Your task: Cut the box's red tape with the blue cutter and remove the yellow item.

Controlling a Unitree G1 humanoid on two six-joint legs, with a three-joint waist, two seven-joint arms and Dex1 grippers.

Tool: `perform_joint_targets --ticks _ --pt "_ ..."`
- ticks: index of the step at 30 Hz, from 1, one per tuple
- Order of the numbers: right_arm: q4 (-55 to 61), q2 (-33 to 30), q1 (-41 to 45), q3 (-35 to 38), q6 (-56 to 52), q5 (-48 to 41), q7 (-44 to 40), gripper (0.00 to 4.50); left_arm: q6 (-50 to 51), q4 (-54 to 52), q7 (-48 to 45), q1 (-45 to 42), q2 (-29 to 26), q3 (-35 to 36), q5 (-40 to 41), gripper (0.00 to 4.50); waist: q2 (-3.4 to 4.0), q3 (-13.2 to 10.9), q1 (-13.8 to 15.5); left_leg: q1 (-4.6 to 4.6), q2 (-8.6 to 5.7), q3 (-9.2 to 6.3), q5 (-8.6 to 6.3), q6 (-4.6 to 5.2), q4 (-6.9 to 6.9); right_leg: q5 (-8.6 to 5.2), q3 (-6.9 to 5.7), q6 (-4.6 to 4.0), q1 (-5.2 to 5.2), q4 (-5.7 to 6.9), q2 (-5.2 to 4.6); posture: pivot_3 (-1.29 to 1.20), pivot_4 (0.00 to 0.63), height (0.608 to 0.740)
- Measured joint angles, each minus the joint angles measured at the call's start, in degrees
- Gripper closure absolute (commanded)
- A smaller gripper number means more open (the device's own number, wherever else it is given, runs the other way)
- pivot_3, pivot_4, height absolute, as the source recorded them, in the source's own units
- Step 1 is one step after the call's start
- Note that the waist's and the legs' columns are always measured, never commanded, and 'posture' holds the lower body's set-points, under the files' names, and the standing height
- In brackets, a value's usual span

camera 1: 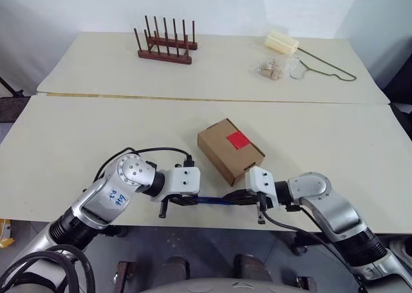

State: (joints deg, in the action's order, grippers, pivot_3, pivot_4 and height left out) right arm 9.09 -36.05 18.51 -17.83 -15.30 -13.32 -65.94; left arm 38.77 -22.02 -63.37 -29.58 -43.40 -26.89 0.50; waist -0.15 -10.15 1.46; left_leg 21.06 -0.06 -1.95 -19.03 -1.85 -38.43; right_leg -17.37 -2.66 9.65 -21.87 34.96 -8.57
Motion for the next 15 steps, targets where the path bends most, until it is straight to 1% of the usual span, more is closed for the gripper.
perform_joint_targets --ticks 5,15 --pt "-0.45 0.48 0.54 -1.00 1.62 1.12 -0.12 4.48 0.00 -0.01 0.00 0.00 -0.06 -0.02 0.00 4.07 0.00 0.00 -0.04 -0.02 0.00 0.00 0.00 0.00 0.01 0.00 0.00 0.00 0.02 0.00 0.00 0.00 0.150 0.740" --pt "-0.61 3.64 2.68 -5.02 0.33 2.46 -0.20 4.48 0.19 0.00 0.02 -0.14 -0.11 -0.16 0.00 4.07 0.01 0.02 -0.09 -0.07 0.00 -0.01 0.00 0.00 0.01 0.00 0.00 0.00 0.06 0.00 0.00 0.00 0.150 0.740"
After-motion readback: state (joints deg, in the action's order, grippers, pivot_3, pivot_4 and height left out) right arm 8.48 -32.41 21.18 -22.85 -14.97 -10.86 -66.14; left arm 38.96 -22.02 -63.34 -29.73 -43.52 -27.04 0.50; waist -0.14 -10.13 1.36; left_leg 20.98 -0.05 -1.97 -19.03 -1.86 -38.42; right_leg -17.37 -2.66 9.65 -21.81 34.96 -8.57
